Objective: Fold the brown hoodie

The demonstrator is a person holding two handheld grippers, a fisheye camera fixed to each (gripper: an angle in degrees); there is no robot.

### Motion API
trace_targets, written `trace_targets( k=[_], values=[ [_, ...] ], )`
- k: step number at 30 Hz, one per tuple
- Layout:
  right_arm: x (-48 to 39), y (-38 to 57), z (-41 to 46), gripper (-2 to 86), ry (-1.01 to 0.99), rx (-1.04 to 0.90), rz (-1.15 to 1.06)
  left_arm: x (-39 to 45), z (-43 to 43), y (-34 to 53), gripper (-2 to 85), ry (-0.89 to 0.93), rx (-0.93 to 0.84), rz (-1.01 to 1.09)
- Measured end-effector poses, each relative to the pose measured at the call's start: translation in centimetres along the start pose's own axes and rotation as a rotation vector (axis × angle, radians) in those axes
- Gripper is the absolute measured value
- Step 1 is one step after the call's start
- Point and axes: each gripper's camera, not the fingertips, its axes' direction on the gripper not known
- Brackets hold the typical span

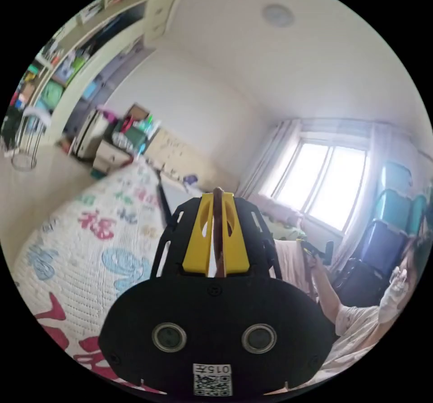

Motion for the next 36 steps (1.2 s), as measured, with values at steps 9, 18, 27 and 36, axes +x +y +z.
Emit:
trace_targets(
  k=[9,18,27,36],
  values=[
    [15.1,-10.5,23.3,4.4,0.071,-0.378,0.200,-5.1,10.1,-1.6,1.6,-0.211,-0.263,-0.176],
    [25.3,-19.3,15.8,5.7,0.074,-0.249,0.311,2.1,5.8,-6.9,4.7,-0.353,-0.135,-0.016],
    [32.0,-11.2,-7.3,6.1,-0.404,-0.139,0.152,10.8,-5.8,-3.0,8.5,-0.103,-0.291,0.042],
    [38.6,5.7,-19.9,8.0,-0.309,0.158,0.288,7.4,-11.3,11.4,13.5,-0.125,-0.188,-0.114]
  ],
)
